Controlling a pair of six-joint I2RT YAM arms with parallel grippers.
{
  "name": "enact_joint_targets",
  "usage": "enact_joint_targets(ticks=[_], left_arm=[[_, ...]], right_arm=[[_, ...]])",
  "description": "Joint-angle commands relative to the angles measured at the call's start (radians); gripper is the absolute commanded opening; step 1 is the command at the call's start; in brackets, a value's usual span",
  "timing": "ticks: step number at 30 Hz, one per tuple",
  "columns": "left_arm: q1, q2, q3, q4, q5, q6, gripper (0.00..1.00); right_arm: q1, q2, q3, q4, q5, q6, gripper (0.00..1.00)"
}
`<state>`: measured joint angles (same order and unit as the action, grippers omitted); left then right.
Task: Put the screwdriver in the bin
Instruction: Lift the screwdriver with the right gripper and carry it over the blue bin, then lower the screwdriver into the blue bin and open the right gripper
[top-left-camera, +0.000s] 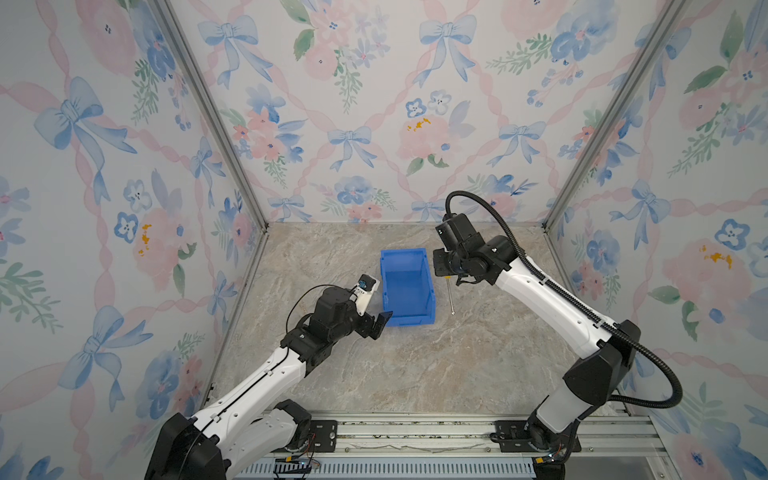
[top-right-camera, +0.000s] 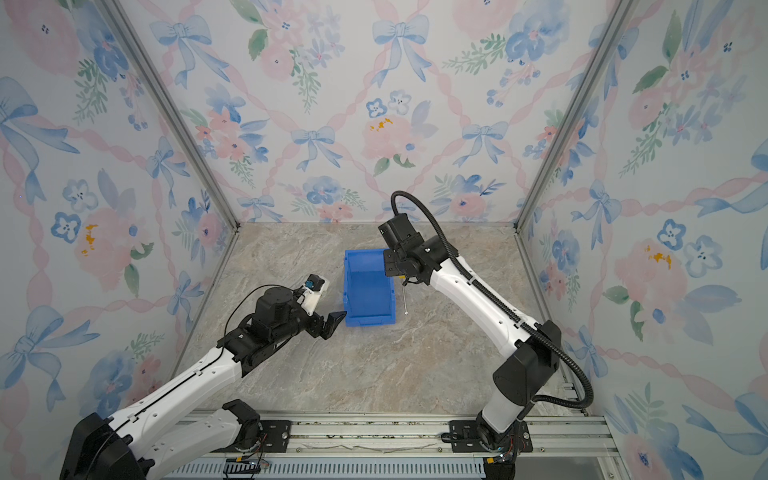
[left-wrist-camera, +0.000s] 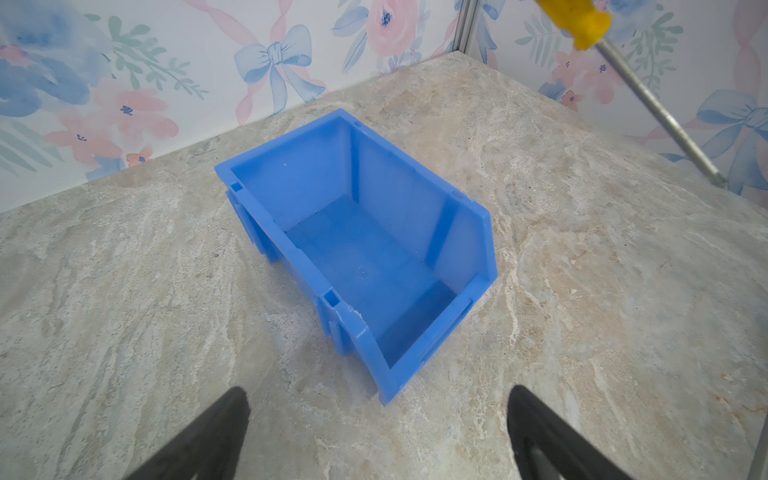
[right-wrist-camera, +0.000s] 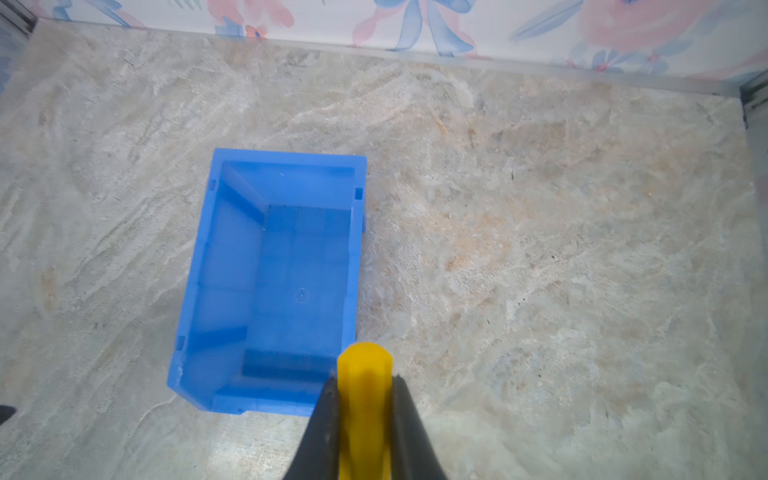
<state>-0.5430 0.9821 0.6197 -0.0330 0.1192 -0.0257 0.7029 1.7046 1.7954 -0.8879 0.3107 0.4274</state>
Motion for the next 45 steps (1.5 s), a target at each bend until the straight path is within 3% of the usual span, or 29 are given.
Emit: enact_joint_targets(ticks=[1, 16, 45], left_arm=[[0.007, -0.028, -0.025, -0.011, -0.032, -0.002, 0.98], [0.012, -0.086, -0.045, -0.022, -0.041, -0.027, 0.97], [0.023, -0.102, -0.053, -0.028, -0.039, -0.028, 0.97]], right_arm=[[0.029, 0.084, 0.079, -0.049, -0.024, 0.016, 0.00], [0.030, 0.386, 0.258, 0.103, -0.127, 0.135, 0.00], [-0.016, 0.620, 0.233, 0.258, -0.145, 0.191, 0.00]])
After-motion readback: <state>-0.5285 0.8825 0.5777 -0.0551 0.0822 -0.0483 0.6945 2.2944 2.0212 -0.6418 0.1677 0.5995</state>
